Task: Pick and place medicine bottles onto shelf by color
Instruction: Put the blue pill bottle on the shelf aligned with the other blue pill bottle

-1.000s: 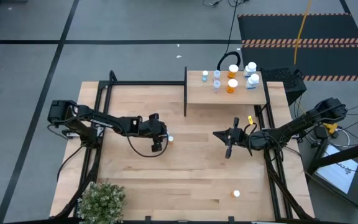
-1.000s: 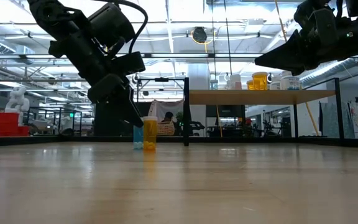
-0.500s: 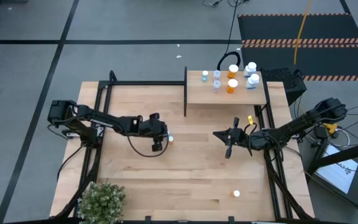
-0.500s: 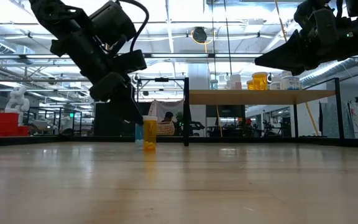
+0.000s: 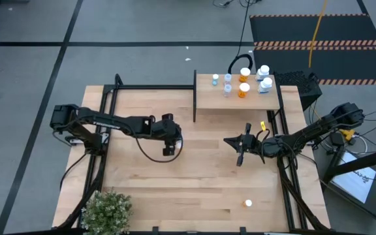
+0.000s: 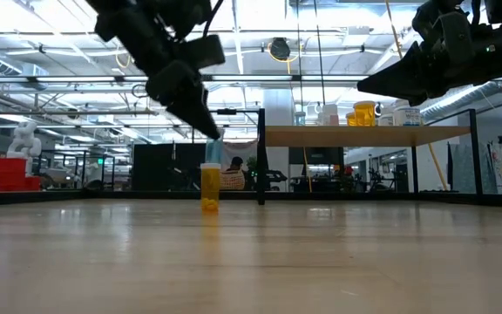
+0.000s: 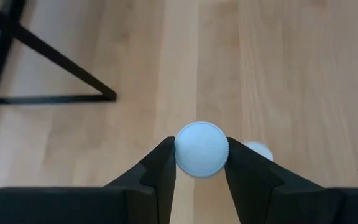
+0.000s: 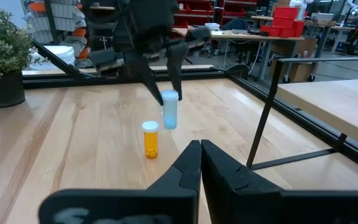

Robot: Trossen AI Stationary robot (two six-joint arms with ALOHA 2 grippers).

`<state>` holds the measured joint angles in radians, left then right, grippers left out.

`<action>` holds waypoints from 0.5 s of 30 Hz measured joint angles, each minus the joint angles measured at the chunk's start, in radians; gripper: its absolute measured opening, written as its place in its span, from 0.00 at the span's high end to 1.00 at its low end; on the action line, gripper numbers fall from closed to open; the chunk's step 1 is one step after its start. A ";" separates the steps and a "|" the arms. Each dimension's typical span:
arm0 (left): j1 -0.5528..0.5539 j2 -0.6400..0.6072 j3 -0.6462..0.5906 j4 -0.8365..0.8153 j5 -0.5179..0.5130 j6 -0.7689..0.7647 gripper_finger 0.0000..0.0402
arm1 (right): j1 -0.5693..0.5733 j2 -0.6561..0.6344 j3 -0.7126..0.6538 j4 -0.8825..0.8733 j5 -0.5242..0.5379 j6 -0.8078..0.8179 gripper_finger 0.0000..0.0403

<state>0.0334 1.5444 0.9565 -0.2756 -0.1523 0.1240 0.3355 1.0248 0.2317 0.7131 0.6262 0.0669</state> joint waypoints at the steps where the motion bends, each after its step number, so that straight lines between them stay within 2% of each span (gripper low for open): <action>1: 0.000 0.000 0.017 -0.014 -0.003 0.007 0.69 | 0.000 0.000 0.000 0.000 0.000 0.000 0.99; 15: 0.030 0.000 0.282 -0.182 -0.005 0.043 0.69 | 0.000 0.000 0.000 0.000 0.000 0.000 0.99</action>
<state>0.0630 1.5444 1.2390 -0.4575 -0.1577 0.1668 0.3355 1.0248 0.2317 0.7128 0.6262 0.0670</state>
